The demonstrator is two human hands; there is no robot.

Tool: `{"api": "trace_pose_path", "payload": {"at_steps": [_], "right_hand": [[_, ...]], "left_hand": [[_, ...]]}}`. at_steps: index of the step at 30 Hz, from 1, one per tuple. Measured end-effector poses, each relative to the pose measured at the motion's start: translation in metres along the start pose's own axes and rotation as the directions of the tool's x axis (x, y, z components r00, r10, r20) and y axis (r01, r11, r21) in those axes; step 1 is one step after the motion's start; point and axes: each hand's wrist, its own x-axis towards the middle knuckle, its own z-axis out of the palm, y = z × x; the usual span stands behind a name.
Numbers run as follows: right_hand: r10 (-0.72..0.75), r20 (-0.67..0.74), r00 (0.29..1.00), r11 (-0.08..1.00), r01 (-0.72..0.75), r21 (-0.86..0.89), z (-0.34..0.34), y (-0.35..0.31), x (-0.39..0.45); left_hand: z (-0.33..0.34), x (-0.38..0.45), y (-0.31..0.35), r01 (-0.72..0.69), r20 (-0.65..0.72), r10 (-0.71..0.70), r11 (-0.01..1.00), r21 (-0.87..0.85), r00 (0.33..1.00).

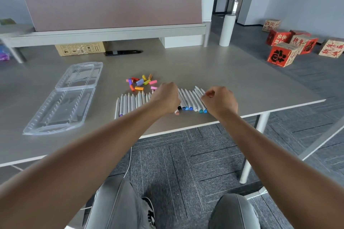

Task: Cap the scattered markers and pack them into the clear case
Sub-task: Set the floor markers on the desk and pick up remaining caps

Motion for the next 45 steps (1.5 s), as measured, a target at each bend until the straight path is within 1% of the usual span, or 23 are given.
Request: {"api": "trace_pose_path", "payload": {"at_steps": [2, 5, 8, 11, 13, 14, 16, 18, 21, 25, 30, 33, 36, 41, 45], "right_hand": [[0.001, 0.004, 1.000, 1.000, -0.001, 0.006, 0.001, -0.004, -0.002], [0.026, 0.012, 1.000, 0.999, -0.026, 0.030, -0.001, -0.007, -0.005], [0.073, 0.001, 0.997, 0.990, -0.072, 0.124, -0.014, -0.004, -0.012], [0.145, -0.049, 0.988, 0.944, -0.123, 0.306, -0.034, 0.008, -0.033], [0.238, -0.073, 0.968, 0.867, -0.179, 0.464, -0.049, 0.019, -0.057], [0.298, -0.055, 0.953, 0.810, -0.222, 0.543, -0.057, 0.025, -0.071], [0.402, 0.031, 0.915, 0.672, -0.318, 0.668, -0.070, 0.037, -0.100], [0.473, 0.124, 0.872, 0.558, -0.405, 0.724, -0.077, 0.050, -0.130], [0.512, 0.215, 0.832, 0.474, -0.482, 0.737, -0.081, 0.068, -0.172], [0.583, 0.218, 0.783, 0.413, -0.517, 0.750, -0.086, 0.082, -0.223], [0.678, 0.162, 0.717, 0.375, -0.528, 0.762, -0.091, 0.104, -0.271], [0.729, 0.139, 0.670, 0.341, -0.532, 0.775, -0.087, 0.121, -0.295], [0.772, 0.121, 0.624, 0.318, -0.545, 0.776, -0.081, 0.136, -0.319], [0.829, 0.073, 0.555, 0.297, -0.547, 0.783, -0.075, 0.153, -0.353], [0.871, 0.045, 0.489, 0.272, -0.557, 0.785, -0.071, 0.167, -0.373]], "left_hand": [[-0.003, -0.002, -0.001, -0.019, -0.031, 0.019, 1.000, -0.008, 0.999], [-0.006, -0.008, 0.000, -0.090, -0.101, 0.082, 0.993, -0.075, 0.992], [-0.008, -0.026, 0.009, -0.142, -0.133, 0.112, 0.960, -0.240, 0.985], [-0.001, -0.052, 0.025, -0.160, -0.124, 0.116, 0.882, -0.444, 0.985], [0.007, -0.076, 0.037, -0.118, -0.078, 0.088, 0.795, -0.595, 0.993], [0.013, -0.089, 0.044, -0.086, -0.039, 0.080, 0.750, -0.656, 0.996], [0.026, -0.113, 0.056, -0.010, 0.054, 0.074, 0.669, -0.743, 0.996], [0.042, -0.134, 0.066, 0.064, 0.139, 0.081, 0.598, -0.799, 0.987], [0.064, -0.161, 0.080, 0.143, 0.241, 0.106, 0.559, -0.817, 0.965], [0.087, -0.200, 0.089, 0.207, 0.330, 0.152, 0.524, -0.826, 0.932], [0.115, -0.244, 0.084, 0.242, 0.367, 0.170, 0.497, -0.833, 0.914], [0.132, -0.264, 0.082, 0.302, 0.413, 0.150, 0.471, -0.829, 0.898], [0.149, -0.279, 0.083, 0.361, 0.465, 0.127, 0.468, -0.807, 0.876], [0.178, -0.293, 0.082, 0.460, 0.560, 0.135, 0.432, -0.776, 0.817], [0.200, -0.303, 0.081, 0.503, 0.632, 0.178, 0.463, -0.730, 0.754]]}}
